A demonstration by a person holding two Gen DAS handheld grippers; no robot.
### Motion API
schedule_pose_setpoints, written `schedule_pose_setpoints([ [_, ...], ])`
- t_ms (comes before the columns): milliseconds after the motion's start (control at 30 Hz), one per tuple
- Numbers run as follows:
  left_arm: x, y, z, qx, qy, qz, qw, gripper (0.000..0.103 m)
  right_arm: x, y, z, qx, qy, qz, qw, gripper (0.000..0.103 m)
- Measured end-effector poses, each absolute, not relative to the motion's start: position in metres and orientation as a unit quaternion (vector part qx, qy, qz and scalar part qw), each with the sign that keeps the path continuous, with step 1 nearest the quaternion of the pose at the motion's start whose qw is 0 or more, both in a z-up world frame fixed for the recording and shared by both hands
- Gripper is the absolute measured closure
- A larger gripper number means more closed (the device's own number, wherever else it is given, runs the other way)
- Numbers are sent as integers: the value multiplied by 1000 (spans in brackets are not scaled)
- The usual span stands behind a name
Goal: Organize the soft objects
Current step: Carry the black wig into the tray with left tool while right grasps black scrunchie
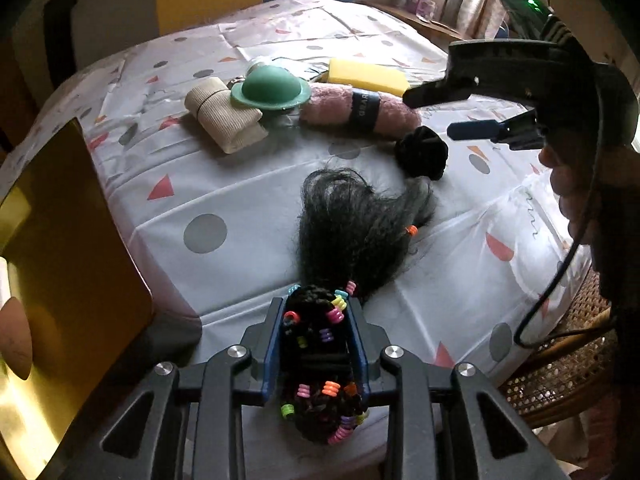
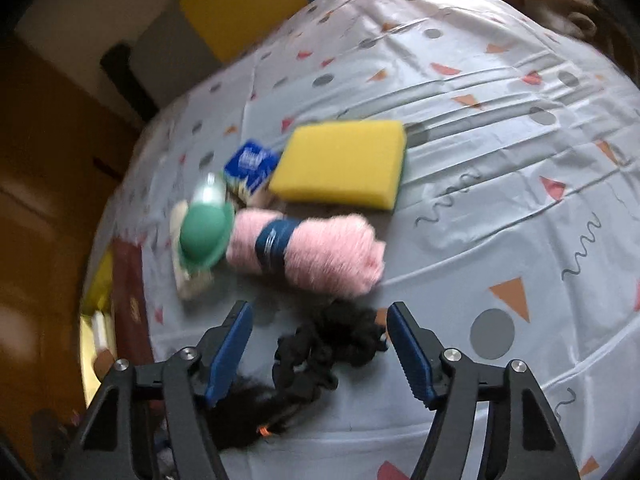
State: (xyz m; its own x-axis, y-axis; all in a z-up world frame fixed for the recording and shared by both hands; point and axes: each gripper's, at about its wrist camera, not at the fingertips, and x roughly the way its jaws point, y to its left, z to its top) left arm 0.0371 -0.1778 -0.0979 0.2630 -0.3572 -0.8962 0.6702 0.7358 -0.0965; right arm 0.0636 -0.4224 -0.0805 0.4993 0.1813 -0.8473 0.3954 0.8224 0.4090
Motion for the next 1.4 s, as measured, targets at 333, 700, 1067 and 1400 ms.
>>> schedule_pose_setpoints([
  [333,37,-182,-110,152,506,-317,787,65,70,-400,-101,193,557,-65,805,92],
  [700,30,-175,-107,142,488,-318,800,71,71,-394,-114,188,571,-44,798,93],
  [1067,14,-158,-56,102,439,-343,824,73,76,-380,-114,142,571,-44,807,93],
  [1400,37,-104,0,-19,418,-338,843,73,75,-368,-113,111,569,-45,814,92],
])
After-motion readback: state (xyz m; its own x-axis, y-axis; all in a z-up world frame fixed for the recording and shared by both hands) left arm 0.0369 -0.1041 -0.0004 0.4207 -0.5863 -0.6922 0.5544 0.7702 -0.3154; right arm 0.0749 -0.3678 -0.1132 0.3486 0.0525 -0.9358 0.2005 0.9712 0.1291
